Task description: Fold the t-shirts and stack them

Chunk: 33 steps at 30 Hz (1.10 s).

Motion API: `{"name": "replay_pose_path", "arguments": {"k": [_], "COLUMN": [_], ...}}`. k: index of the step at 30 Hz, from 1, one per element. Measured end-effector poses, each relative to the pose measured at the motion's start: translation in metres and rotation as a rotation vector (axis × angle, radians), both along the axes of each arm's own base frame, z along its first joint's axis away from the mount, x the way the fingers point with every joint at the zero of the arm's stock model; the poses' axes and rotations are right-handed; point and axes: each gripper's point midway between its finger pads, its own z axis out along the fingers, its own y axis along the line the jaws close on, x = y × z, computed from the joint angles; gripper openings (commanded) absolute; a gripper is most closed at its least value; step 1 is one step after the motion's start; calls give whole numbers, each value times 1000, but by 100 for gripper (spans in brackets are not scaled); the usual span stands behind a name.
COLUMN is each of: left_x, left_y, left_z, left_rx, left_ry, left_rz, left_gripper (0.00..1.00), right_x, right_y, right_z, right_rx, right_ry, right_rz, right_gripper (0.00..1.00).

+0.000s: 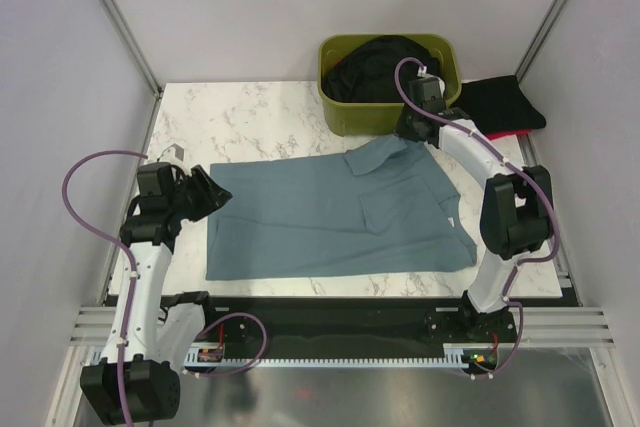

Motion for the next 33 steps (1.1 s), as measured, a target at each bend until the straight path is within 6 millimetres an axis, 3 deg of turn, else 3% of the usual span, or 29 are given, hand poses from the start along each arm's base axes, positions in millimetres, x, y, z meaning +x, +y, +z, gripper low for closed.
{"name": "replay_pose_path", "arguments": {"k": [6, 10, 13, 17, 22, 26, 33], "left_x": [2, 4, 12, 40, 94, 137, 179], "left_y": [1, 3, 8, 21, 43, 57, 86], "left_z": [-10, -20, -25, -35, -44, -58, -95], "left_rx": [-2, 0, 10, 36, 84, 109, 83], "left_ry": [40, 82, 116, 194, 262, 294, 381], "left_rz": [2, 10, 34, 91, 172, 212, 271], "left_gripper": [58, 59, 59, 57, 55, 55, 54], "right_x": [-28, -72, -104, -136, -162, -170, -178], "right_y": [3, -4, -7, -9, -8, -4, -1], "right_z": [31, 50, 52, 28, 2, 3, 15], "right_rx": [49, 80, 105, 124, 146, 174, 205], "right_ry": [-26, -53, -60, -8, 56, 54, 6], "right_rz": [40, 55, 70, 85, 106, 129, 156], "right_gripper": [0, 0, 0, 0, 0, 0, 0]}}
